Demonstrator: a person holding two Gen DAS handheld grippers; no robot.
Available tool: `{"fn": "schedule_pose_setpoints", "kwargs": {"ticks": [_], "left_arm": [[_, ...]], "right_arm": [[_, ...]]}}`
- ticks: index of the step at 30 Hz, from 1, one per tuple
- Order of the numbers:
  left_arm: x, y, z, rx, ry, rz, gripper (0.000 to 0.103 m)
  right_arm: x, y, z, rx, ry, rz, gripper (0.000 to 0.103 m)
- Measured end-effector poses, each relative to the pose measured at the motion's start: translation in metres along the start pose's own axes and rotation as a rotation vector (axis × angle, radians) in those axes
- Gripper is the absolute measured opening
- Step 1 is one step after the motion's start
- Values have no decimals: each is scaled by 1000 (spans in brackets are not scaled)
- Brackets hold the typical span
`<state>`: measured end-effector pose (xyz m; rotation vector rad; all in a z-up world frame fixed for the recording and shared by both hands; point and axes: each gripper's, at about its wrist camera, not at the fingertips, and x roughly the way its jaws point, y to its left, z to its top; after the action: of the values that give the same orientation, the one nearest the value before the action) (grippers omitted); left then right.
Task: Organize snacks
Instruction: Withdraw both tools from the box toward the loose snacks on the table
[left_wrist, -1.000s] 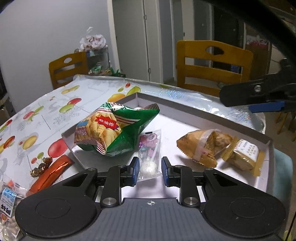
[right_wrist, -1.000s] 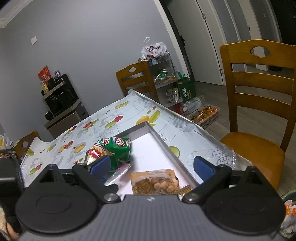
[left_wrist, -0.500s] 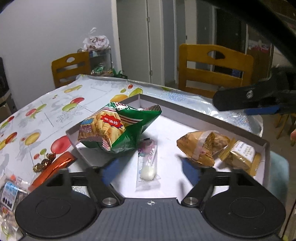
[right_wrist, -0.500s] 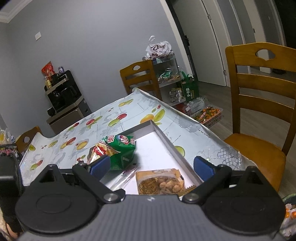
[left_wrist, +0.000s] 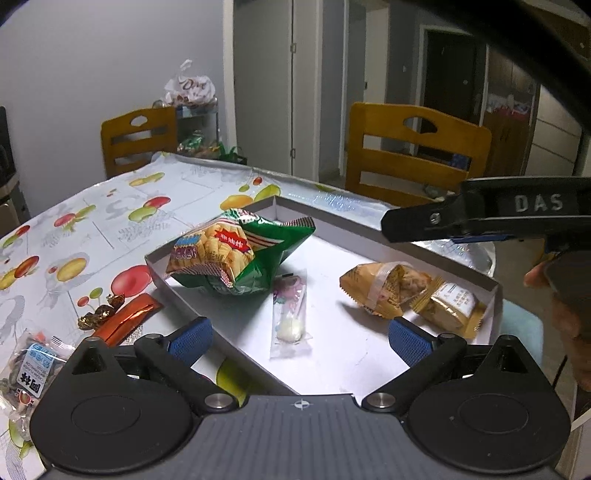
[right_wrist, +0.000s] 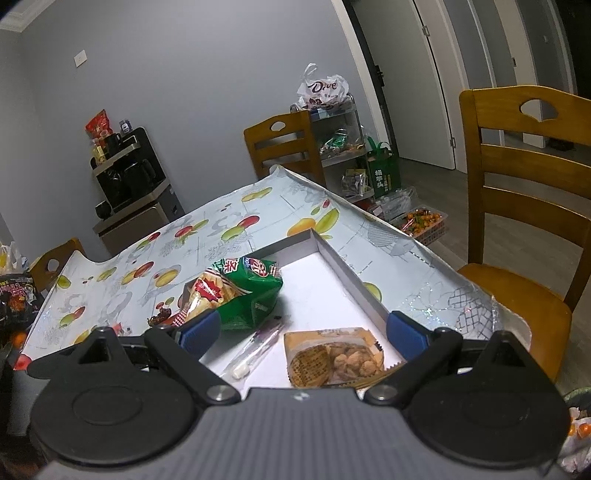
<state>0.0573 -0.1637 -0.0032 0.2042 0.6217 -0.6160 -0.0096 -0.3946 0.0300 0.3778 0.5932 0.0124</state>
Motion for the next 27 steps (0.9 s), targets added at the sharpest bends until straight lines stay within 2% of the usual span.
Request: {"fn": "schedule_pose_setpoints", "kwargs": {"ticks": [10,21,27], "left_arm": [[-18,9,-3,-4,-40,-11,103],[-53,56,1,-30,-136,58,103],[-58,71,-1,-9,-154,64,103]], "right_arm": [[5,20,-2,-43,14,-3,98],[10,54,-4,-95,12,-1,98],[13,74,-9,-133,24,-2,98]]}}
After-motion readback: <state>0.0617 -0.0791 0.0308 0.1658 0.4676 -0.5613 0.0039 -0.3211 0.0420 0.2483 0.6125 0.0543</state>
